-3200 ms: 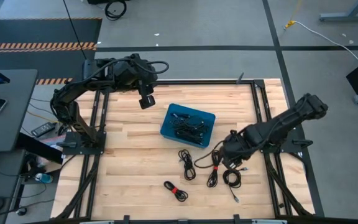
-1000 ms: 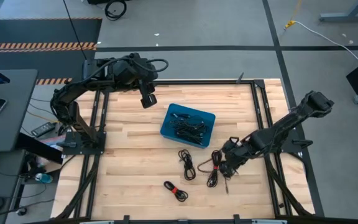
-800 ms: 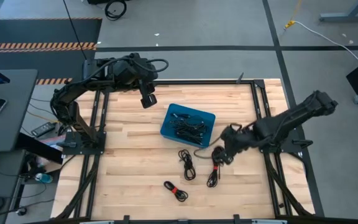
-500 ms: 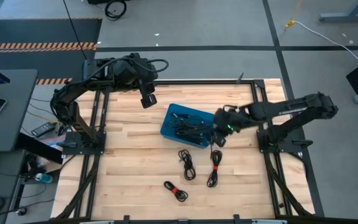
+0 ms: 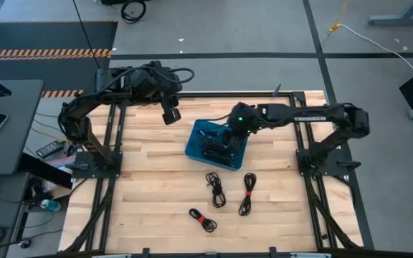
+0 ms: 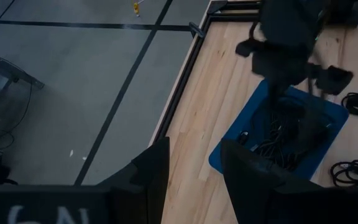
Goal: Pick and place USB-C Cables
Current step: Put the black charger cable into the blue bin
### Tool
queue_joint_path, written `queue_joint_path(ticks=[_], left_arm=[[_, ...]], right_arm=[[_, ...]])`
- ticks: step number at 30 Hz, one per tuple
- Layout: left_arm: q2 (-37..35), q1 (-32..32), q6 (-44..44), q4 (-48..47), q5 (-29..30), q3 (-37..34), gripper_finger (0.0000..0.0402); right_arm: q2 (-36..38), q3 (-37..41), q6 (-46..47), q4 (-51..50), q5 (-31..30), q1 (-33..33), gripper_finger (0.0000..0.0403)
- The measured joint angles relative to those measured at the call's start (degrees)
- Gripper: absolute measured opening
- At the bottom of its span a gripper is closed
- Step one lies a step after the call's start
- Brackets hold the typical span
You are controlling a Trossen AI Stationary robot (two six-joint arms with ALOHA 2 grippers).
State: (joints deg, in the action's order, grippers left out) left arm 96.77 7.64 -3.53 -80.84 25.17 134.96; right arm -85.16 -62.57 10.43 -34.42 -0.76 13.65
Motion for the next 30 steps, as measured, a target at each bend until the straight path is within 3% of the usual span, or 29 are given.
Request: queue_joint_path(ticks=[13, 23, 30], left_arm=[[0.0, 0.0, 0.3, 0.0, 0.0, 0.0, 0.0151], [0.0, 0.0, 0.4, 0.0, 0.0, 0.0, 0.0151], [0.0, 0.0, 0.5, 0.1, 0.0, 0.0, 0.0151]], right_arm=[[-12.5, -0.1, -5.5, 0.4, 2.1, 1.1, 0.0007], [-7.1, 0.0, -5.6, 1.2, 3.3, 1.1, 0.0008], [-3.2, 0.0, -4.0, 1.2, 3.6, 1.1, 0.0086]])
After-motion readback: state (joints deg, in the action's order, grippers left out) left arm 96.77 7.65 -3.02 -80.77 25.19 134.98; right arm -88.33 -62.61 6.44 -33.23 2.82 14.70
